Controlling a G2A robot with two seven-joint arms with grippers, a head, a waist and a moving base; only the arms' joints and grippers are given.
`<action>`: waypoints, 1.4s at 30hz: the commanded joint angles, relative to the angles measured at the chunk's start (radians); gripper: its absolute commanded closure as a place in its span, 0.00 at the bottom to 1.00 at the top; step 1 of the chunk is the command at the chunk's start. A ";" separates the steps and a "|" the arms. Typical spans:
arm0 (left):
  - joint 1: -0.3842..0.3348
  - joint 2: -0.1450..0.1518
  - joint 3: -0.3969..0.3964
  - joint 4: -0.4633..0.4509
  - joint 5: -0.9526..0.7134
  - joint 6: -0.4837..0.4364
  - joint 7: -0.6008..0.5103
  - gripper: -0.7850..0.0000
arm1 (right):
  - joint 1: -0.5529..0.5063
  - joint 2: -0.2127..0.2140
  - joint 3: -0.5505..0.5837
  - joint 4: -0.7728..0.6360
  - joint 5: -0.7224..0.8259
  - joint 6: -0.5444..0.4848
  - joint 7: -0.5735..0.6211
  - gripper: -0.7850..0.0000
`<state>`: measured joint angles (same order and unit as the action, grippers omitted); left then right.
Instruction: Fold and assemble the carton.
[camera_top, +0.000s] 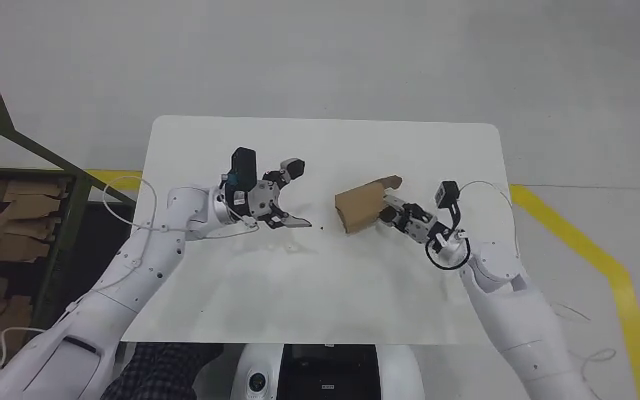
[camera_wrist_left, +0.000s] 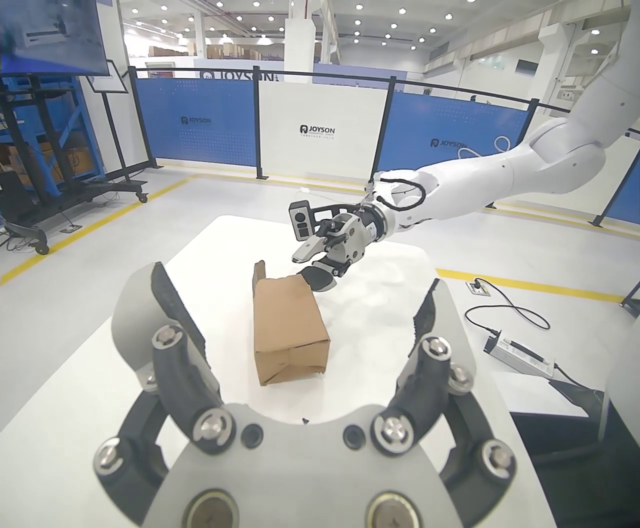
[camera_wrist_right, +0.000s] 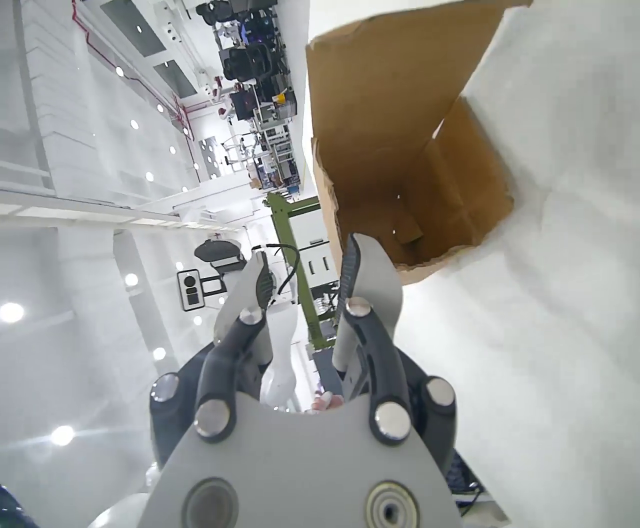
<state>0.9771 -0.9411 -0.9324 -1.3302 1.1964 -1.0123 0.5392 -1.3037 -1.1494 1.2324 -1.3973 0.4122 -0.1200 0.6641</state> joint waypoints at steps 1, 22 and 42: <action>0.000 -0.001 0.002 0.000 -0.004 0.000 -0.003 0.00 | -0.013 0.002 0.010 0.009 -0.042 -0.082 -0.017 0.73; -0.011 -0.026 0.009 -0.011 -0.036 0.006 -0.088 0.00 | 0.065 -0.009 -0.027 0.213 -0.365 -0.502 -0.118 0.54; 0.004 -0.042 -0.012 -0.040 -0.041 0.014 -0.146 0.00 | 0.094 -0.038 -0.133 0.249 -0.588 -0.642 -0.256 0.33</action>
<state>0.9805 -0.9825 -0.9431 -1.3699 1.1550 -0.9985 0.3946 -1.2047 -1.1872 1.1028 -1.1421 -0.1732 -0.7628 0.4051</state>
